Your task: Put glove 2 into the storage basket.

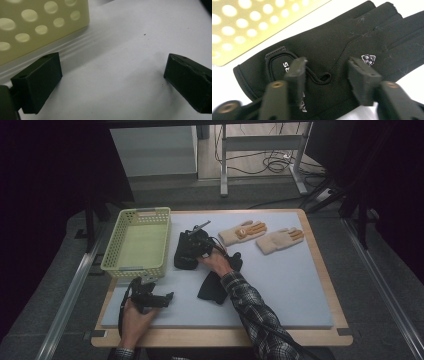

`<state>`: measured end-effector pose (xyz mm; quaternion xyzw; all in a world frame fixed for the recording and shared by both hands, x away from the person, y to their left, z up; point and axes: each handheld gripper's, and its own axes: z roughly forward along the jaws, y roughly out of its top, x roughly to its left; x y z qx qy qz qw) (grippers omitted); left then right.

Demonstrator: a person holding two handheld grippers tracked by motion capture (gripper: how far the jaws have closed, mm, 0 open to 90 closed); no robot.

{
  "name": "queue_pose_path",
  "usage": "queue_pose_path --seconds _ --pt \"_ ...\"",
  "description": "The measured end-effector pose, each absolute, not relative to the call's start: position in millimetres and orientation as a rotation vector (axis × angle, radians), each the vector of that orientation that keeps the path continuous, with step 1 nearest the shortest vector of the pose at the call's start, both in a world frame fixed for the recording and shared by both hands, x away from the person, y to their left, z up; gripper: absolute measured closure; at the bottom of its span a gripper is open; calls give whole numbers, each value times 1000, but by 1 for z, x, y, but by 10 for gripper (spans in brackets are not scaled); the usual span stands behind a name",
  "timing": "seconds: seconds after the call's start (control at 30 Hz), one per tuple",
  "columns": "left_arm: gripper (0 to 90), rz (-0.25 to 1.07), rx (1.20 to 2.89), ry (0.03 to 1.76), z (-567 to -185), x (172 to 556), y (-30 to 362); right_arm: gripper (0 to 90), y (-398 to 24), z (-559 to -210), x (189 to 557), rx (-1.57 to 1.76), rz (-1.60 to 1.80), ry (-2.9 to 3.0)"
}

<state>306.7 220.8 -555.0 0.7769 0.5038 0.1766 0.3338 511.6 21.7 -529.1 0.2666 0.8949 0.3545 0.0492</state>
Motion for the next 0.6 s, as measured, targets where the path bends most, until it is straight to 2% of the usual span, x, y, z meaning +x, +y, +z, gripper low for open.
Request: queue_pose_path --seconds 0.03,0.07,0.1,0.2,0.6 --pt "20 461 2029 1315 -555 307 221 620 22 -529 512 812 1080 2727" --pt "20 461 2028 1315 -555 307 221 691 23 -529 511 818 1087 2744" --pt "20 461 2029 1315 -555 307 221 691 23 -529 511 818 1087 2744" --pt "20 461 2028 1315 -555 307 221 806 21 -529 511 837 1099 2759" --pt "20 461 2029 1315 -555 307 221 839 17 -512 501 817 1083 2717"
